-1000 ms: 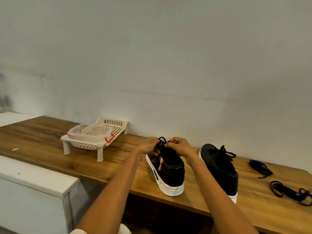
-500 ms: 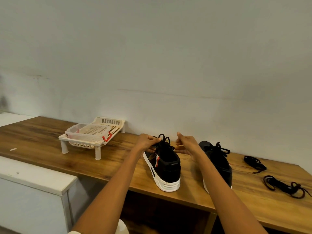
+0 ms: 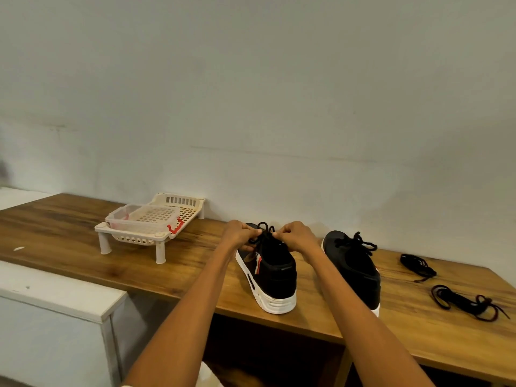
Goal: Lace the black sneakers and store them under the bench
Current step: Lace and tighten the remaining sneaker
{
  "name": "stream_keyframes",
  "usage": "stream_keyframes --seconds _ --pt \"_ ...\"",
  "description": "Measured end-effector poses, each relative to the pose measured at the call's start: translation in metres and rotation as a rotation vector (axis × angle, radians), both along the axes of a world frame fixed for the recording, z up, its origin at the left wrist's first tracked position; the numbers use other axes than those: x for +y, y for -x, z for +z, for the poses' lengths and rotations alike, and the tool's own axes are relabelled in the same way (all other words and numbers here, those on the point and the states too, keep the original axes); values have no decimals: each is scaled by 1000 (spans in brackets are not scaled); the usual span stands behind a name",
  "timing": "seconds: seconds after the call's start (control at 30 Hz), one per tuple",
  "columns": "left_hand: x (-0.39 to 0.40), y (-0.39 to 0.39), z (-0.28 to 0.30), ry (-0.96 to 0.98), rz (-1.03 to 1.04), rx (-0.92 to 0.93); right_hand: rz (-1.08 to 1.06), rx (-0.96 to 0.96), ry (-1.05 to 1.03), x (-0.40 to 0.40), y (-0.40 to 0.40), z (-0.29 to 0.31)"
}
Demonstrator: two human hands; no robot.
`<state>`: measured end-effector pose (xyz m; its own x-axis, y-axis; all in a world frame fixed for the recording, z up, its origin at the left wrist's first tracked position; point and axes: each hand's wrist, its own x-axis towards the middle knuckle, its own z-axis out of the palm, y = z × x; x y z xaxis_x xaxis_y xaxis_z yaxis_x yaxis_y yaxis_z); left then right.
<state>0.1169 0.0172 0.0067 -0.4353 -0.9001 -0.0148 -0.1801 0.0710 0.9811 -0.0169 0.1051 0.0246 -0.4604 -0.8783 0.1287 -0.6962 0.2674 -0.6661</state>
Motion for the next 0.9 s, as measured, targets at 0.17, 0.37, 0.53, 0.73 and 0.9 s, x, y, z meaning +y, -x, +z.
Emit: stream_keyframes --seconds 0.17,0.37,0.53,0.73,0.9 --pt "-1 2 0 7 0 -41 7 -63 -4 2 1 1" --pt "-2 -12 2 -52 -54 -329 120 -265 -60 20 6 21" --pt "12 1 5 -20 -41 -301 132 -53 -263 26 -4 21" --pt "24 36 2 -53 -61 -130 -27 57 -281 36 6 20" --pt "34 57 -8 -58 -61 46 -124 235 -234 44 11 19"
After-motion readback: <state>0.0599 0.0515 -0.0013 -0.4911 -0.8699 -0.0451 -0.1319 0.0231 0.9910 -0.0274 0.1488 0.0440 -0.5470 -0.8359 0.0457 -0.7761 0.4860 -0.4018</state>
